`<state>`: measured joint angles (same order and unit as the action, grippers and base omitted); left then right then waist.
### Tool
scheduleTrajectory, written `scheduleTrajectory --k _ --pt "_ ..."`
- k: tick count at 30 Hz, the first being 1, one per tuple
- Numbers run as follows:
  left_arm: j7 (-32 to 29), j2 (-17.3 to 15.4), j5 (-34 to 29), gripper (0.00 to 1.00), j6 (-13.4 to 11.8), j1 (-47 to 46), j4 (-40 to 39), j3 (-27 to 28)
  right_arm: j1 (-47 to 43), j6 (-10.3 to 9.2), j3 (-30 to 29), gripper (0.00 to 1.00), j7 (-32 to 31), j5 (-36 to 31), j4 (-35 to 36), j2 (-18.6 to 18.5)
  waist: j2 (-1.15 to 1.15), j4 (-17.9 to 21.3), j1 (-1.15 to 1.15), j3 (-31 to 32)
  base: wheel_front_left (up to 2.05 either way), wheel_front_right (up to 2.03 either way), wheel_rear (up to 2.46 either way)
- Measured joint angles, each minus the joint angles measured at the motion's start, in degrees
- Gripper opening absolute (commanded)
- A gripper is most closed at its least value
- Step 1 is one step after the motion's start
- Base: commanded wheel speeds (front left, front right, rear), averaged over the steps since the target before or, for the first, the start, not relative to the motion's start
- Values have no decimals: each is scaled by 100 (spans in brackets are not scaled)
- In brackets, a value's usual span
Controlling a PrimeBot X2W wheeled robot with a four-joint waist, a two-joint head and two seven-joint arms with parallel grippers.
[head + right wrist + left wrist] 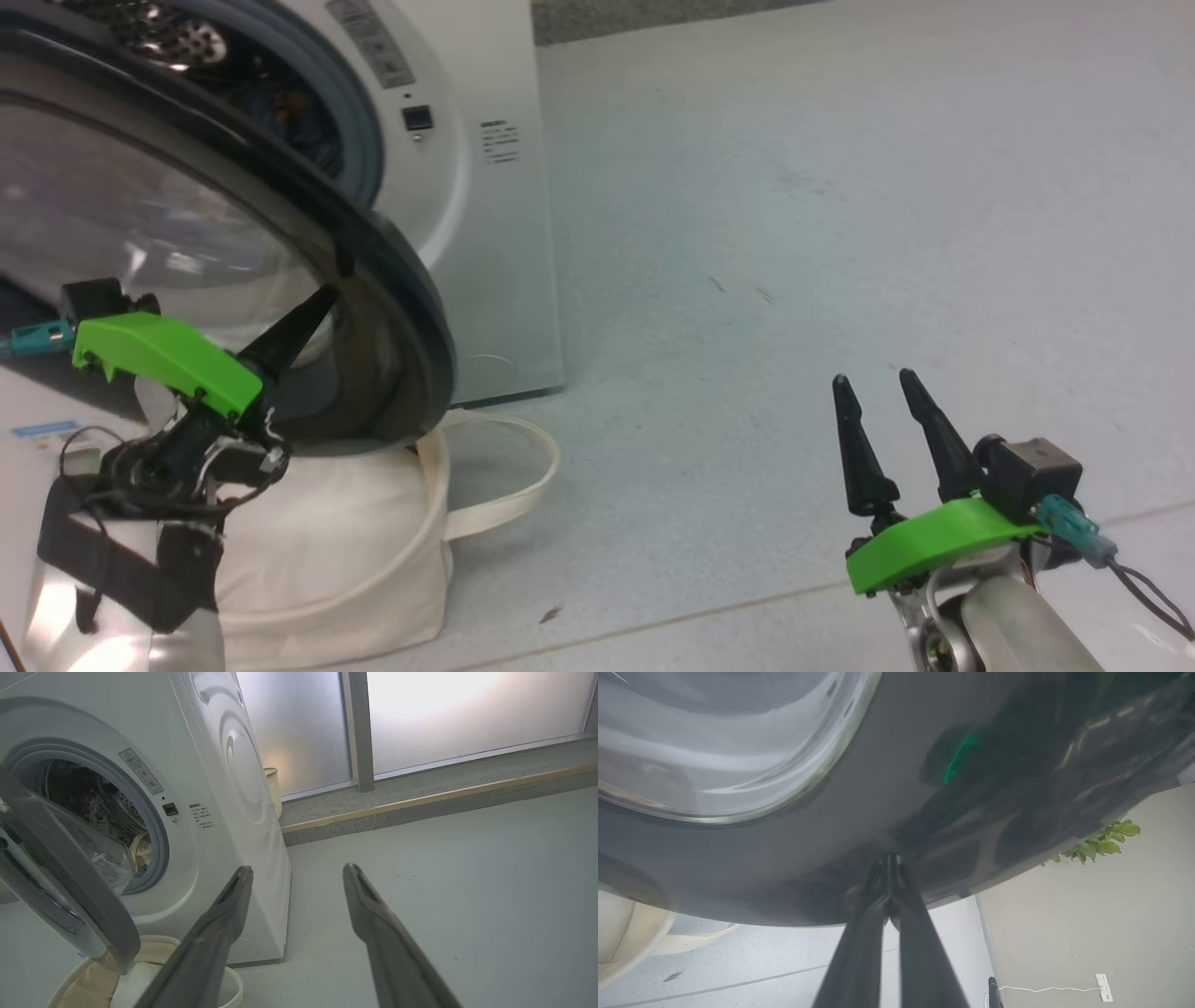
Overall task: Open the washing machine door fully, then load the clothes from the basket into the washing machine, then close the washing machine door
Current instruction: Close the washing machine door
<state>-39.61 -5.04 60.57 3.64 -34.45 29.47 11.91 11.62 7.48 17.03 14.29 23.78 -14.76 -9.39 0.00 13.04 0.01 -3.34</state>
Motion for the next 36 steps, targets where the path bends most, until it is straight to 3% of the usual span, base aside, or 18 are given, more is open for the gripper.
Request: scheduleTrajectory --k 1,2,3,4,7,13,18,22,23,26,29,36 --pt "27 -2 0 13 26 0 37 2 0 0 2 100 0 0 -1 0 0 -47 0 12 0 0 0" --pt "42 -7 0 13 48 1 62 2 0 0 4 100 0 0 0 -1 0 -102 0 25 0 0 0" --pt "49 -10 0 59 49 1 77 1 0 0 10 100 0 1 -1 -1 0 -160 0 39 0 0 0" --pt "64 -16 0 100 76 2 89 -3 0 0 16 100 0 1 -2 -2 0 -225 0 53 0 0 0" --pt "101 -52 -13 100 171 38 77 -53 0 0 59 100 0 2 -16 -18 0 -453 -1 101 0 0 0" --pt "969 -387 -443 100 345 632 -732 -691 0 0 134 100 0 11 -46 -78 0 -1073 -1 199 0 0 0" --pt "2252 -1038 -1003 100 349 1322 -1016 -1258 0 0 135 100 0 11 -34 -130 0 -1445 -1 260 0 0 0" --pt "3637 -1659 -1802 100 349 1809 -1010 -1885 0 0 137 100 0 10 -25 -160 0 -1613 -1 295 0 0 0" --pt "3637 -1659 -1802 100 349 1809 -1010 -1885 0 0 137 100 0 10 -25 -160 0 -1613 -1 295 0 0 0" --pt "4663 -1887 -2303 100 352 1929 -801 -2267 -1 0 134 100 0 11 -24 -181 0 -1664 -1 318 0 0 0" --pt "5283 -1958 -2716 100 352 1936 -469 -2399 -1 0 133 100 0 11 -24 -193 0 -1678 -1 341 0 0 0" --pt "5386 -1757 -3310 100 352 1946 -204 -2111 -12 0 101 100 0 11 -23 -212 0 -1662 -1 358 0 0 0"
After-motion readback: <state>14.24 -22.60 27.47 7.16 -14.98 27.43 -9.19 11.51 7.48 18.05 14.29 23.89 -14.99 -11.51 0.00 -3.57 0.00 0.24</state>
